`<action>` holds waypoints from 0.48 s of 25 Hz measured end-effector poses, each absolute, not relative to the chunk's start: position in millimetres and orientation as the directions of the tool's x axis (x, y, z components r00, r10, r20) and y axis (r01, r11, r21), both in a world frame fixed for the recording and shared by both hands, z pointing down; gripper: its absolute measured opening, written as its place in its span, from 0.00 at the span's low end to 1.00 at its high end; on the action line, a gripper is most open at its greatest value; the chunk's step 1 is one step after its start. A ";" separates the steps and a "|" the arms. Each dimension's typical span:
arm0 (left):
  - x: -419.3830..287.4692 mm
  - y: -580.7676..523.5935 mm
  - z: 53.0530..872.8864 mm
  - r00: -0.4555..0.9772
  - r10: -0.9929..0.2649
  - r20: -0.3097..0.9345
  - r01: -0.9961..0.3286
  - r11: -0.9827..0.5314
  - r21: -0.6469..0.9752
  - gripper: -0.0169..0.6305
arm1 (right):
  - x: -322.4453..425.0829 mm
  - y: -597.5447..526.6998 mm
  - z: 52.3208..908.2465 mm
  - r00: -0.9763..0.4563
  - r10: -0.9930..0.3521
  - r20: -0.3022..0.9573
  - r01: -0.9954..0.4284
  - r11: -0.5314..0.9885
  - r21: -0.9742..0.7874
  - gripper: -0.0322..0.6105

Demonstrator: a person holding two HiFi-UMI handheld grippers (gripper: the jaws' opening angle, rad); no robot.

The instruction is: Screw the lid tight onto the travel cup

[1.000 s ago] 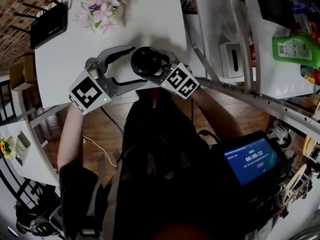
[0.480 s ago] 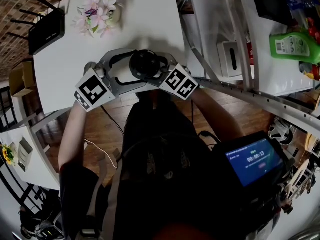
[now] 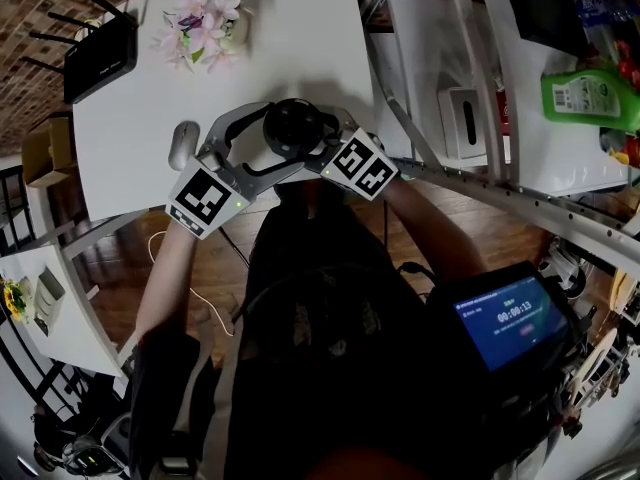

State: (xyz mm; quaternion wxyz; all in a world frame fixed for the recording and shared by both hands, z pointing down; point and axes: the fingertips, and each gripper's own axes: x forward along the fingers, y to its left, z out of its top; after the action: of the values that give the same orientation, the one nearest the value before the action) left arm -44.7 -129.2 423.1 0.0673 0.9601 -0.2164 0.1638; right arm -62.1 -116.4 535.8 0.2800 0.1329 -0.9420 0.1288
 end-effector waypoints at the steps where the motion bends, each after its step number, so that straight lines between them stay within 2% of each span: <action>1: -44.6 -129.3 423.4 0.846 -0.407 0.345 -0.452 -0.890 0.056 0.65 | -61.9 -116.4 536.0 -0.808 -0.178 0.562 -0.322 0.931 -0.169 0.63; 5: -44.4 -128.6 424.1 0.827 -0.441 0.348 -0.484 -0.874 0.043 0.65 | -61.6 -115.7 535.7 -0.810 -0.172 0.561 -0.318 0.932 -0.175 0.63; 8: -45.4 -127.5 420.9 0.831 -0.422 0.362 -0.463 -0.886 0.032 0.65 | -61.4 -117.2 537.2 -0.811 -0.175 0.558 -0.318 0.933 -0.170 0.63; 12: -57.4 -130.2 391.9 0.860 -0.409 0.304 -0.459 -0.881 0.113 0.65 | -61.8 -119.5 539.8 -0.816 -0.183 0.548 -0.317 0.935 -0.161 0.63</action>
State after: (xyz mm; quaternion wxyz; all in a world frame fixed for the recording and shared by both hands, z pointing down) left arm -57.4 -130.2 391.9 0.0912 0.9601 -0.2262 0.1369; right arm -61.8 -119.5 539.8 0.2727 0.1323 -0.9450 0.1231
